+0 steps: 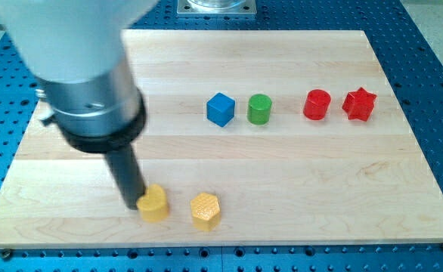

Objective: Slide the green star into the yellow blocks

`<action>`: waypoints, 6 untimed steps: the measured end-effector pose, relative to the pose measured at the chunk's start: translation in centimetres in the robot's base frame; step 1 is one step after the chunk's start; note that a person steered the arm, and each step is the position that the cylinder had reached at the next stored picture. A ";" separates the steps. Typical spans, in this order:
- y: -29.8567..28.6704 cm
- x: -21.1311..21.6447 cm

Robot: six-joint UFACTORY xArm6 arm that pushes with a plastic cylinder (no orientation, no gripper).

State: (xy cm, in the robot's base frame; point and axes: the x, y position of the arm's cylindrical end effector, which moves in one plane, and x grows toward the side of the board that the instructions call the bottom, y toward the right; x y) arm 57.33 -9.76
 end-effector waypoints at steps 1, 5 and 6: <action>-1.2 -1.8; -6.6 -16.4; -2.5 -8.1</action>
